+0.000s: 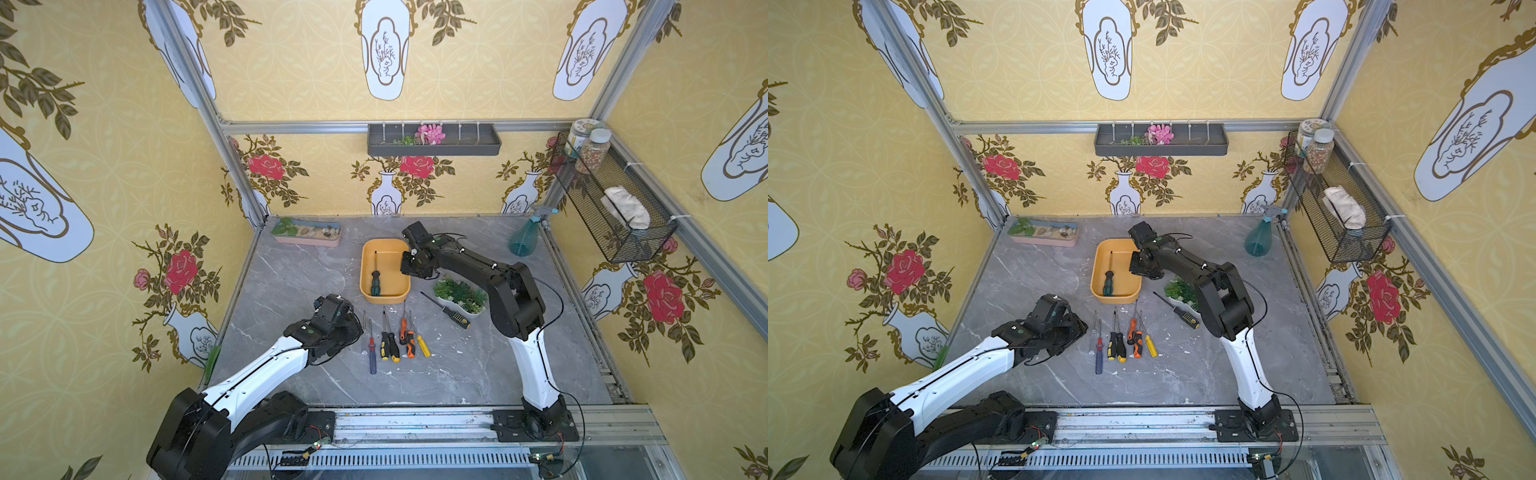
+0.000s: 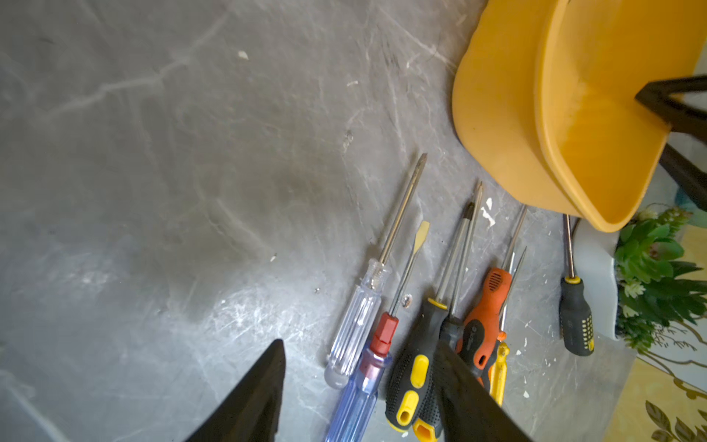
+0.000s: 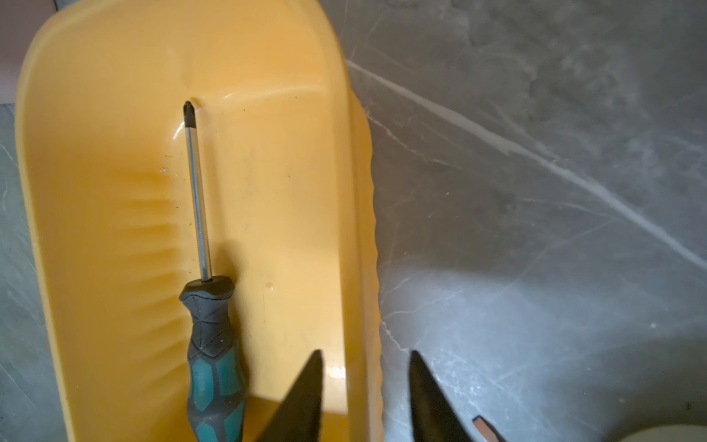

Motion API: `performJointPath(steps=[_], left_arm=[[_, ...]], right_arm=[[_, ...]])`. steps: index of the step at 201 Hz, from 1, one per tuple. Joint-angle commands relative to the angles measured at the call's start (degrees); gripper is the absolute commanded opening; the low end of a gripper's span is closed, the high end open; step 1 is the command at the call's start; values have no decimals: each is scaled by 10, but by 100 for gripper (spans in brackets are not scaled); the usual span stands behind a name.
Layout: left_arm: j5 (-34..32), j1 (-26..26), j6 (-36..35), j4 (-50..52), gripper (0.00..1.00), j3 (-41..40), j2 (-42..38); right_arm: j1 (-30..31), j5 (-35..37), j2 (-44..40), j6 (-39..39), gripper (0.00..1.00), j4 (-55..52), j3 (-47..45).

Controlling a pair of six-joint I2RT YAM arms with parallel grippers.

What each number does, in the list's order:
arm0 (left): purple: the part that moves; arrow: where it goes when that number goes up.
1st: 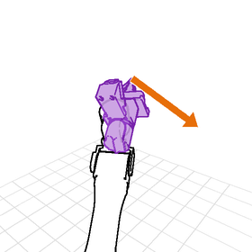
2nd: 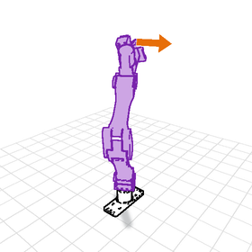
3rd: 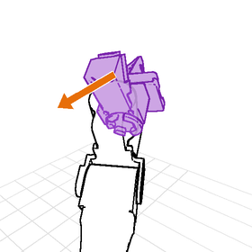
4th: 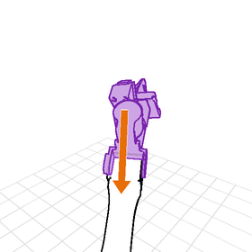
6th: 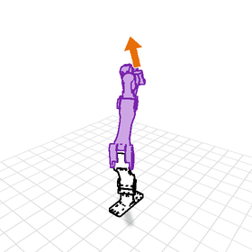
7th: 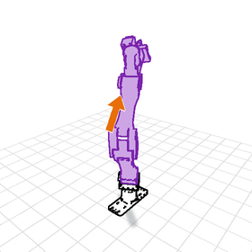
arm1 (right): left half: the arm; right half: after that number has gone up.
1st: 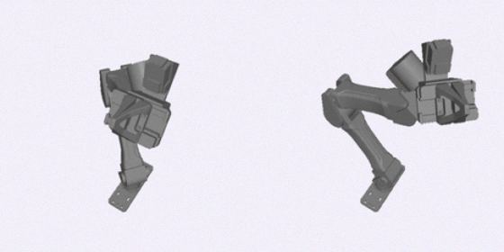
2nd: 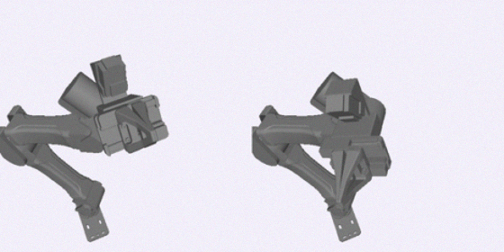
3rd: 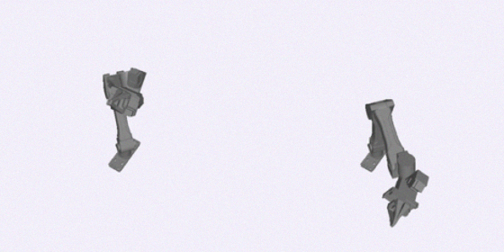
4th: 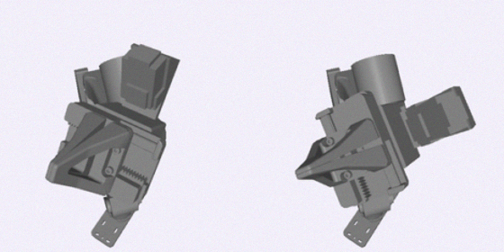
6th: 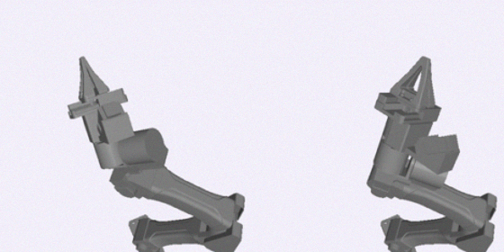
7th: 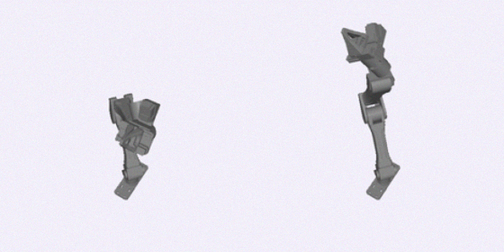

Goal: Put the screwdriver on the desktop into the storage box
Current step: Place the storage box at the center of the board, then pick up the screwdriver from the center of the board.

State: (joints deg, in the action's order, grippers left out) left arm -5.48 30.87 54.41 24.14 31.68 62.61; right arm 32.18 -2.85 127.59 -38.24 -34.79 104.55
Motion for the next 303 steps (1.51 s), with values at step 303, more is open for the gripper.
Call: performJointPath(steps=[303], left_arm=[[-71,65,-110,86,31,119,282]], right_arm=[[60,50,-409,-109,48,26,-401]])
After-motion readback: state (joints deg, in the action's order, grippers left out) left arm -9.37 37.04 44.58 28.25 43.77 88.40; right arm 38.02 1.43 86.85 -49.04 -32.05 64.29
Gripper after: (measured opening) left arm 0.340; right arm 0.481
